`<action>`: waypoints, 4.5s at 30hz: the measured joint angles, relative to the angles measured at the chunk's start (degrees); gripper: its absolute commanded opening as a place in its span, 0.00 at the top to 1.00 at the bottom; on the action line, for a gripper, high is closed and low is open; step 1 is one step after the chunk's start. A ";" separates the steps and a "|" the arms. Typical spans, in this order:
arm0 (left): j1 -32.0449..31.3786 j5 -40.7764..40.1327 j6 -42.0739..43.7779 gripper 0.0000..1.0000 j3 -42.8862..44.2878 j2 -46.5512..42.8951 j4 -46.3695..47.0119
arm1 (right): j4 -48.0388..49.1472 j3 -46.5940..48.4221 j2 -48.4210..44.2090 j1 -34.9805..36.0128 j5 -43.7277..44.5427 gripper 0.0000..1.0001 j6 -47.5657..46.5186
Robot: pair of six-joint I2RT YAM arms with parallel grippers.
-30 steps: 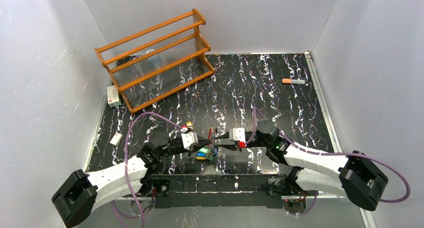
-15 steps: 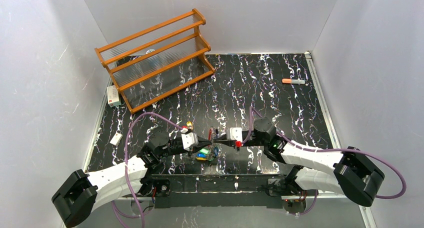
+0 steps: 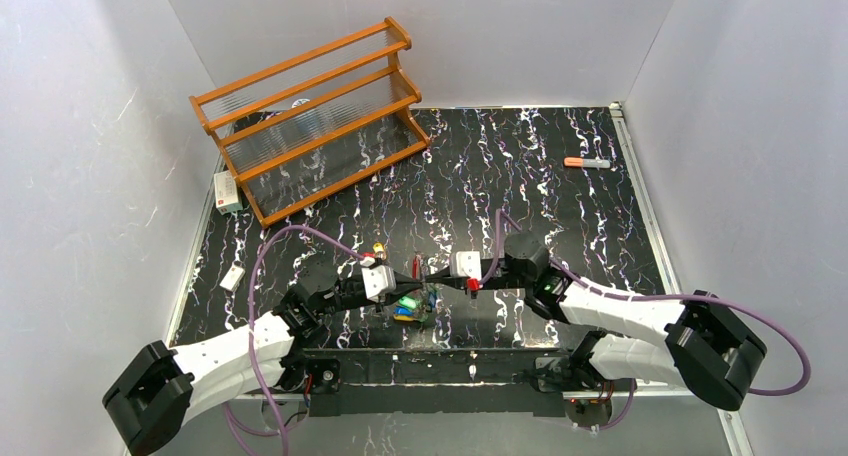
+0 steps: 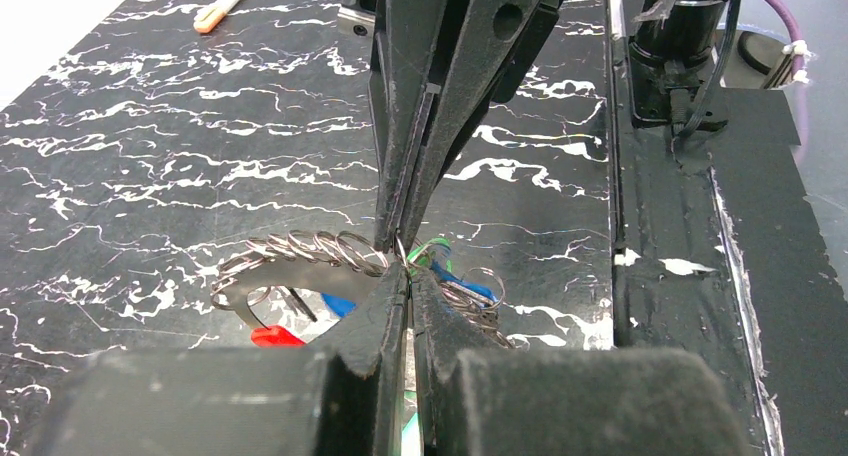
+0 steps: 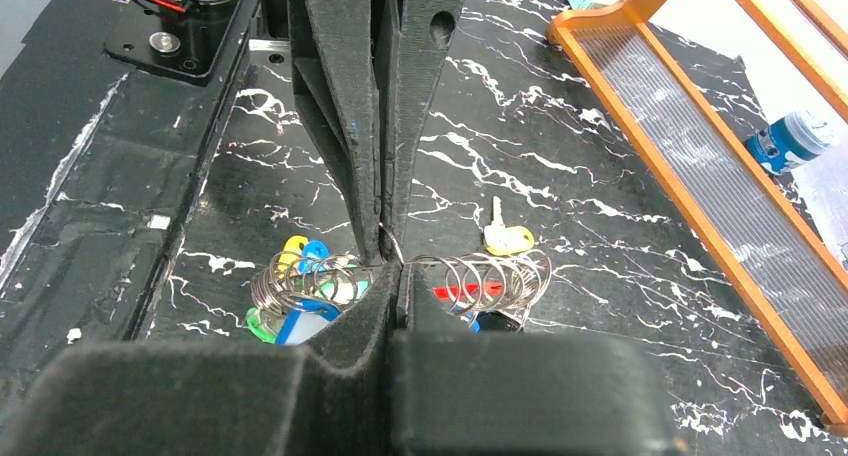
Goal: Put the keys on the keyring
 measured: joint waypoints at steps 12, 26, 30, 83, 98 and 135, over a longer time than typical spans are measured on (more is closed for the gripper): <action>-0.11 -7.74 -1.57 0.54 -0.35 -1.09 3.65 | -24.98 10.56 0.81 0.07 8.22 0.99 -2.56; -0.31 -7.26 3.21 0.63 1.84 14.62 4.17 | -46.75 17.44 9.38 0.07 20.44 0.99 4.00; -0.92 -5.88 3.50 0.65 3.98 18.60 4.90 | -47.43 17.57 9.40 0.07 21.31 0.99 5.16; -4.13 -8.24 1.75 1.00 2.58 26.84 18.34 | -35.15 14.29 3.23 -4.61 13.20 0.50 11.87; -4.15 -11.54 -5.66 1.00 -4.42 24.41 36.65 | -16.79 4.87 -4.20 -12.76 -6.23 0.54 17.68; -4.24 -10.16 -6.71 1.00 -5.53 24.96 41.38 | -14.34 5.14 3.96 -12.70 -11.91 0.99 18.38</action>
